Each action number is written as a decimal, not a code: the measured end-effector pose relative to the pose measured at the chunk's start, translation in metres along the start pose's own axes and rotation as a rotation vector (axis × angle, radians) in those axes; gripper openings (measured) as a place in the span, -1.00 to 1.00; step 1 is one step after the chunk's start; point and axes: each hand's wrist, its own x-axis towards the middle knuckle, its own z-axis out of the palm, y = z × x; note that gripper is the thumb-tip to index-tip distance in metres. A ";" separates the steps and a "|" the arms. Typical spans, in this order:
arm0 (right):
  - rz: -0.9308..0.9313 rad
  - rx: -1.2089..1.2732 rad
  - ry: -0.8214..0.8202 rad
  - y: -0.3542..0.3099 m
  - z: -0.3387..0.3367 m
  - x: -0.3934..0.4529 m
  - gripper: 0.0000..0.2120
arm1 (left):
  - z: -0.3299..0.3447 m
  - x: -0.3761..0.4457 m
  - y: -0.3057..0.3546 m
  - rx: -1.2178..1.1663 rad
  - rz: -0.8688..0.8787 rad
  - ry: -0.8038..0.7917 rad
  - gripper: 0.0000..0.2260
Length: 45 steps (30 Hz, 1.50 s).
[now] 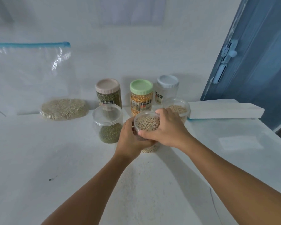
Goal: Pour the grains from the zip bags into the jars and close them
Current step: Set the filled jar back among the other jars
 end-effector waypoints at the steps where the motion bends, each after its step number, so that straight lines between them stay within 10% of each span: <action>1: 0.001 0.000 0.014 0.000 0.001 0.000 0.06 | 0.000 0.000 0.000 -0.004 -0.004 0.002 -0.12; 21: -0.016 -0.262 0.208 0.075 -0.024 0.022 -0.50 | 0.031 0.001 0.015 0.258 -0.092 0.296 0.03; 29: -0.094 -0.081 0.188 0.087 -0.020 0.019 -0.47 | 0.042 -0.037 0.039 0.475 0.300 0.395 -0.12; 38: -0.162 0.192 0.035 0.080 -0.032 0.026 -0.35 | 0.035 0.039 0.080 1.121 0.372 -0.238 -0.40; 45: -0.128 0.257 0.123 0.096 -0.062 0.049 -0.43 | 0.041 0.060 0.082 1.082 0.405 -0.234 -0.53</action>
